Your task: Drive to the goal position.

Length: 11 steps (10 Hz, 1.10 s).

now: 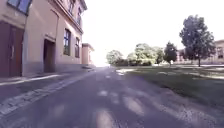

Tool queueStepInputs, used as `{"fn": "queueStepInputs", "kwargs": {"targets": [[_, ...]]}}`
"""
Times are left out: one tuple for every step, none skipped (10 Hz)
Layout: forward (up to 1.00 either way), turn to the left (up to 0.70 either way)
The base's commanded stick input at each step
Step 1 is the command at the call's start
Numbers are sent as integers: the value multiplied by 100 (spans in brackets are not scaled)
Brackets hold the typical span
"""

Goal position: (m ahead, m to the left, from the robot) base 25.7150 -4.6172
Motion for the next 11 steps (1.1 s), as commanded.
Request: {"fn": "queueStepInputs", "kwargs": {"targets": [[70,-12],[70,-5],[70,0],[70,0],[70,0],[70,0],[70,0],[70,0],[70,0],[70,0],[70,0]]}}
